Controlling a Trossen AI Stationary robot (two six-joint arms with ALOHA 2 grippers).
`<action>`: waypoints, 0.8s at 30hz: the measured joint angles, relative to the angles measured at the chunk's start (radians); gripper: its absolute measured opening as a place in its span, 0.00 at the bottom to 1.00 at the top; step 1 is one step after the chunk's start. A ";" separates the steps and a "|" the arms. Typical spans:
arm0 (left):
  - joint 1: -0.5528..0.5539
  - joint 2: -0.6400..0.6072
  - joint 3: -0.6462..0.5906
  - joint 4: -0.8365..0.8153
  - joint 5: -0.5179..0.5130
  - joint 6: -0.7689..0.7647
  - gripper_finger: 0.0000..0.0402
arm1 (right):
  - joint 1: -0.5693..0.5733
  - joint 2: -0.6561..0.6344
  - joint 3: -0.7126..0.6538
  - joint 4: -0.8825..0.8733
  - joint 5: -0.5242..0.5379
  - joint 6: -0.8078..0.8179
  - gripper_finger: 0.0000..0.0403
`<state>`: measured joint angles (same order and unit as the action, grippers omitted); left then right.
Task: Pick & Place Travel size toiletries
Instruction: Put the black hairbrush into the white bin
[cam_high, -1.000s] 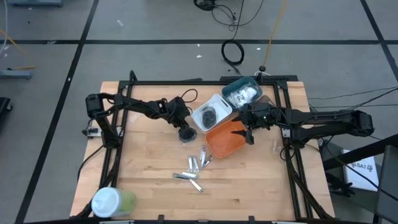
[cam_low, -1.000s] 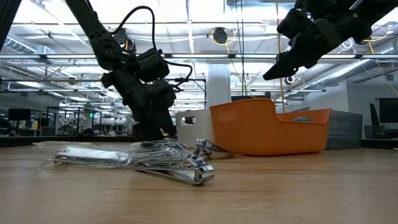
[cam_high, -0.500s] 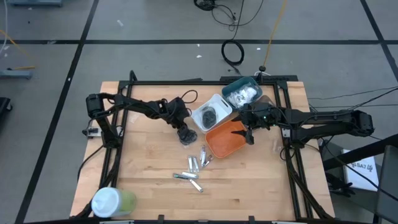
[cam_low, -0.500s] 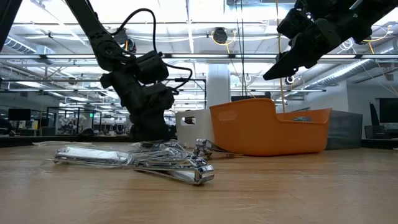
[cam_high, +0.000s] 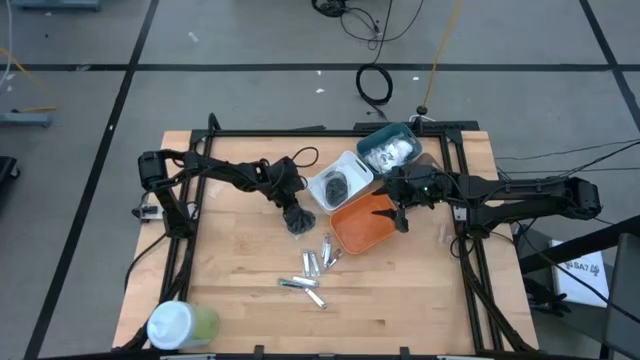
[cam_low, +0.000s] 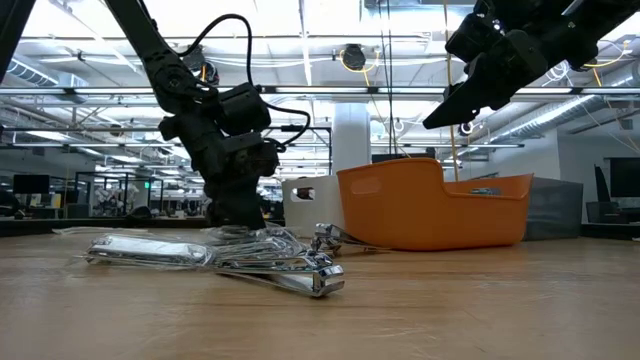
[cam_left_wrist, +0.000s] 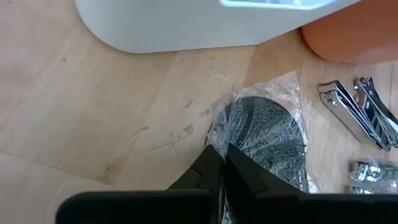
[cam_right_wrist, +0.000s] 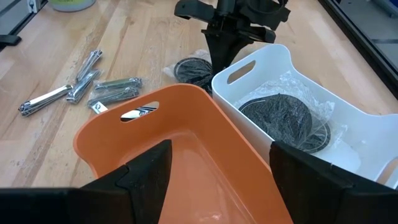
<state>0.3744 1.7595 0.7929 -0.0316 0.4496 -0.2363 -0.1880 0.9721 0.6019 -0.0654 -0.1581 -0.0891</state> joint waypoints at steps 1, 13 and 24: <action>0.000 -0.003 0.000 -0.003 0.004 0.000 0.02 | 0.000 0.000 0.000 0.000 0.000 0.000 0.64; 0.000 -0.132 -0.001 -0.042 0.034 -0.012 0.01 | 0.000 0.000 0.000 0.000 0.000 -0.001 0.64; -0.004 -0.285 0.000 -0.071 0.027 -0.013 0.00 | 0.000 0.000 0.000 -0.008 0.000 -0.001 0.64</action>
<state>0.3707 1.4743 0.7925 -0.1027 0.4763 -0.2493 -0.1882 0.9718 0.6022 -0.0731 -0.1581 -0.0898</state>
